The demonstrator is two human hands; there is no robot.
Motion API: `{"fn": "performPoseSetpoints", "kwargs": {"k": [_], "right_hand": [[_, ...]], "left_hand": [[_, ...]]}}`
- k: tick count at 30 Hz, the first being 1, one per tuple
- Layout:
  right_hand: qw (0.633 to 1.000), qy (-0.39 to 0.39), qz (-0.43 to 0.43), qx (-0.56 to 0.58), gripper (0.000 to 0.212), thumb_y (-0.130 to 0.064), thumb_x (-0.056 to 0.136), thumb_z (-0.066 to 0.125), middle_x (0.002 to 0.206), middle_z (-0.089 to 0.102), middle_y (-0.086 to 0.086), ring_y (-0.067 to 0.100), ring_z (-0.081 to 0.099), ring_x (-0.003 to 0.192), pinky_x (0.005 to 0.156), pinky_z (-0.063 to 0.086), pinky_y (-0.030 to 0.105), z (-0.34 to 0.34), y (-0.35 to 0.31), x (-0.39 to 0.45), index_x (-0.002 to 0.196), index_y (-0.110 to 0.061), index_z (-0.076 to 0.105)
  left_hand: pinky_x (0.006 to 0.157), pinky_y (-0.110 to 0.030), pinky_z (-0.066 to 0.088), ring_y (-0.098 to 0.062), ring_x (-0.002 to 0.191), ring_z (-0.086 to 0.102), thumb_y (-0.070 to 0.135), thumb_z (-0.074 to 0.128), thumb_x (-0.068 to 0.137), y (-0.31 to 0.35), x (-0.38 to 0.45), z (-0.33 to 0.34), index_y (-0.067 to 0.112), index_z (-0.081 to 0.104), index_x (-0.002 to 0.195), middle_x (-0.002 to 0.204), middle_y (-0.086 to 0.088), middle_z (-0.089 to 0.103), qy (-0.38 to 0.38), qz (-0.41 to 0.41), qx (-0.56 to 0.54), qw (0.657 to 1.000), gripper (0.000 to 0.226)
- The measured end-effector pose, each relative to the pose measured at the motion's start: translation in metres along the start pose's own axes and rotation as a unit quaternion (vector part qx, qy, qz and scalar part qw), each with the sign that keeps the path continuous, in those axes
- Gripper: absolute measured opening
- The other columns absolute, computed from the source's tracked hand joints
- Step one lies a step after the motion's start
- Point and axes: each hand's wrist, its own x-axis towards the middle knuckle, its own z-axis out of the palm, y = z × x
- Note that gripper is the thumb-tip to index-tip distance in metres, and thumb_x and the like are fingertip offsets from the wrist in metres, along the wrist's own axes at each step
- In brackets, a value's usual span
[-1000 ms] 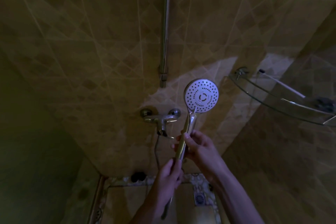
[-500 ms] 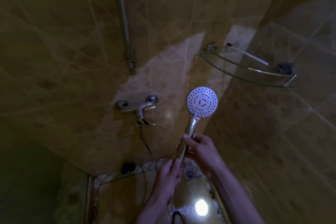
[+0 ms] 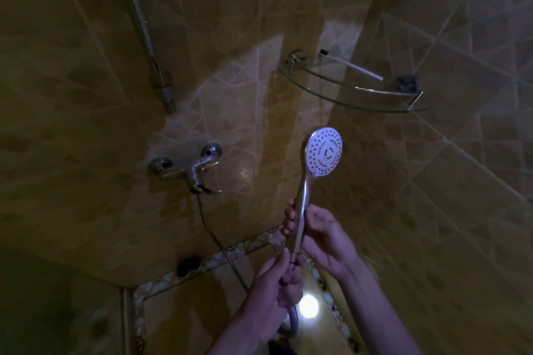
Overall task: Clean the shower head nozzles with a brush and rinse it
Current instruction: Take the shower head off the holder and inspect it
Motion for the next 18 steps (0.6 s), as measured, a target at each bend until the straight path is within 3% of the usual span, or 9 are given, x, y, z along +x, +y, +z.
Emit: {"fn": "performPoseSetpoints", "kwargs": {"k": [3, 5, 7, 9, 11, 14, 18], "right_hand": [[1.000, 0.020, 0.005, -0.013, 0.037, -0.008, 0.089, 0.050, 0.094, 0.063, 0.019, 0.029, 0.064, 0.083, 0.084, 0.054, 0.041, -0.004, -0.005, 0.002, 0.122, 0.011, 0.050], [0.988, 0.081, 0.011, -0.134, 0.034, -0.014, 0.092, 0.055, 0.100, 0.068, 0.020, 0.032, 0.067, 0.089, 0.088, 0.052, 0.047, -0.003, -0.008, 0.006, 0.118, 0.007, 0.057], [0.940, 0.154, -0.006, -0.305, 0.027, -0.020, 0.091, 0.064, 0.097, 0.069, 0.017, 0.030, 0.066, 0.086, 0.085, 0.053, 0.049, 0.004, -0.010, 0.009, 0.107, 0.002, 0.063], [0.895, 0.203, -0.046, -0.395, 0.023, -0.017, 0.089, 0.066, 0.090, 0.066, 0.017, 0.027, 0.063, 0.079, 0.077, 0.053, 0.046, 0.008, -0.010, 0.012, 0.101, 0.003, 0.063], [0.876, 0.216, -0.070, -0.425, 0.021, -0.014, 0.088, 0.067, 0.085, 0.064, 0.017, 0.024, 0.060, 0.075, 0.071, 0.051, 0.042, 0.010, -0.011, 0.013, 0.098, 0.005, 0.064], [0.905, 0.197, -0.058, -0.372, 0.012, -0.008, 0.085, 0.069, 0.080, 0.066, 0.012, 0.025, 0.065, 0.075, 0.074, 0.054, 0.042, 0.006, -0.014, 0.010, 0.093, 0.001, 0.067], [0.979, 0.099, -0.037, -0.177, 0.024, 0.000, 0.079, 0.067, 0.093, 0.068, 0.018, 0.035, 0.068, 0.086, 0.082, 0.057, 0.047, -0.005, -0.015, 0.009, 0.103, 0.005, 0.062]], "left_hand": [[0.036, -0.014, 0.021, -0.003, 0.043, 0.024, 0.034, 0.052, 0.092, 0.004, 0.002, 0.004, 0.013, 0.065, 0.087, 0.059, 0.005, 0.038, 0.014, 0.015, 0.074, 0.997, 0.025], [0.037, -0.011, 0.025, -0.001, 0.044, 0.030, 0.035, 0.046, 0.096, 0.006, 0.006, 0.004, 0.020, 0.063, 0.086, 0.057, 0.011, 0.043, 0.054, 0.051, 0.185, 0.980, 0.025], [0.043, -0.011, 0.032, 0.001, 0.047, 0.040, 0.038, 0.044, 0.095, 0.006, 0.009, 0.001, 0.029, 0.062, 0.080, 0.054, 0.014, 0.051, 0.100, 0.095, 0.319, 0.938, 0.025], [0.051, -0.014, 0.035, 0.003, 0.050, 0.043, 0.034, 0.043, 0.096, 0.004, 0.010, 0.000, 0.032, 0.058, 0.072, 0.054, 0.018, 0.054, 0.119, 0.112, 0.391, 0.906, 0.028], [0.052, -0.018, 0.032, 0.000, 0.051, 0.039, 0.025, 0.043, 0.098, 0.003, 0.011, 0.001, 0.026, 0.052, 0.071, 0.055, 0.016, 0.049, 0.114, 0.099, 0.375, 0.915, 0.029], [0.038, -0.011, 0.024, -0.001, 0.042, 0.030, 0.019, 0.047, 0.096, 0.006, 0.010, 0.001, 0.021, 0.052, 0.072, 0.058, 0.008, 0.040, 0.107, 0.065, 0.289, 0.949, 0.024], [0.032, -0.012, 0.019, -0.001, 0.036, 0.026, 0.021, 0.043, 0.098, 0.013, 0.006, 0.003, 0.011, 0.057, 0.084, 0.051, 0.010, 0.040, 0.074, 0.042, 0.222, 0.971, 0.021]]}}
